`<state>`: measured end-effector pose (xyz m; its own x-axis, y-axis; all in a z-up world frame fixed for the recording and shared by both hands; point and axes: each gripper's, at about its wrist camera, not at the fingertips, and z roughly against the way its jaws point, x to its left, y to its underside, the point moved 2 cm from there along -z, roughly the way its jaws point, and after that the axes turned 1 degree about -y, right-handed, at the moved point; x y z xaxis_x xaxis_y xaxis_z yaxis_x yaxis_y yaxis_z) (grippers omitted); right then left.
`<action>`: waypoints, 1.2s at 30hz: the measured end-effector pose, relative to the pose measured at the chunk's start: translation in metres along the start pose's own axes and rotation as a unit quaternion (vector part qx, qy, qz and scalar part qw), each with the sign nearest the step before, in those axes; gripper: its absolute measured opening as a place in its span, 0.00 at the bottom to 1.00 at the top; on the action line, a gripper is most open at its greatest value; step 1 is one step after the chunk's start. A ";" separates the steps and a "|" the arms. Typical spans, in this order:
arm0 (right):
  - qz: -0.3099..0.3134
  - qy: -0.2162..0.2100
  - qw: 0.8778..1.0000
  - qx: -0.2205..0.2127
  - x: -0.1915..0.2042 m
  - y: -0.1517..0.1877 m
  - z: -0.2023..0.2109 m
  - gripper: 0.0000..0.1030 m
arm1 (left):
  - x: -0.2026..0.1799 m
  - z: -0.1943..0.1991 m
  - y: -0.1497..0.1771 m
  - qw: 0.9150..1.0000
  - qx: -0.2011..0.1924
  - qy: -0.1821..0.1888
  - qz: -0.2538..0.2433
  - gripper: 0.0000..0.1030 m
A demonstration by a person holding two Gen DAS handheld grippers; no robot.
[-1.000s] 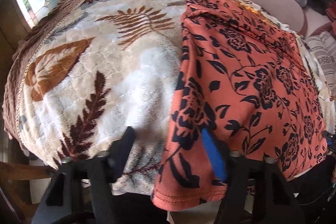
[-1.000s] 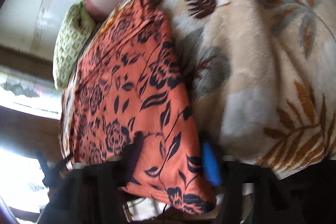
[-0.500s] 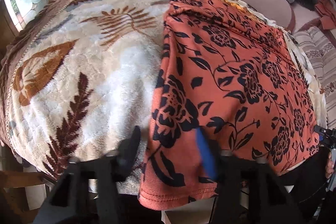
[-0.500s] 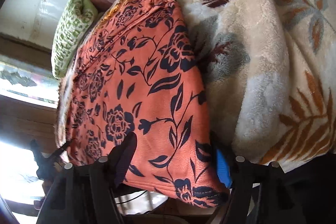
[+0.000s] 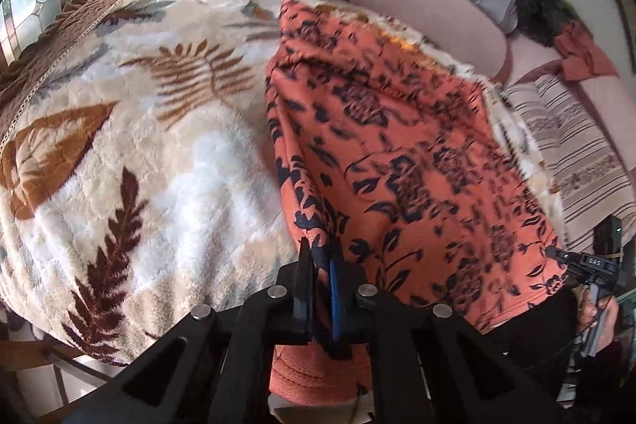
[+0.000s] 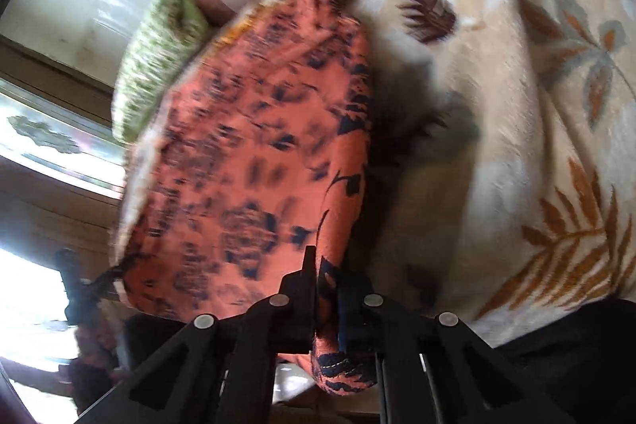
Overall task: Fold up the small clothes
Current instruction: 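Grasp the hem with both tools and fold it up toward the collar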
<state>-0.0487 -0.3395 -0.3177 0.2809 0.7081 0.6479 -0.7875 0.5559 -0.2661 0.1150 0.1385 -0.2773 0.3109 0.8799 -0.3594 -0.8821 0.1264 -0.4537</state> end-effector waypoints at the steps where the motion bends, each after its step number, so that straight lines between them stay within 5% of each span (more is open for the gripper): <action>1: -0.005 -0.021 1.000 -0.004 0.003 -0.004 0.005 0.07 | -0.001 0.005 -0.005 1.000 -0.005 0.009 0.001 0.06; 7: -0.043 -0.137 0.989 -0.026 0.019 -0.039 0.027 0.07 | -0.008 0.033 -0.051 0.998 -0.037 0.057 0.004 0.06; 16: -0.084 -0.190 0.974 -0.086 0.031 -0.138 0.020 0.07 | -0.004 0.019 -0.162 0.994 -0.049 0.091 0.020 0.06; 26: -0.170 -0.163 0.963 -0.128 -0.005 -0.302 -0.073 0.07 | 0.017 -0.112 -0.304 0.995 -0.007 0.056 0.081 0.06; 32: -0.271 -0.161 0.945 -0.093 -0.057 -0.354 -0.158 0.13 | 0.044 -0.201 -0.331 0.990 0.030 0.026 0.136 0.06; 36: -0.304 -0.194 0.930 -0.067 -0.082 -0.363 -0.182 0.14 | 0.059 -0.213 -0.326 0.982 0.023 0.059 0.176 0.10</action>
<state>0.3139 -0.5204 -0.4044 0.4130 0.0484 0.9095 -0.4641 0.8704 0.1644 0.4967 0.0515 -0.3241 0.0209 0.8142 -0.5802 -0.9566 -0.1526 -0.2485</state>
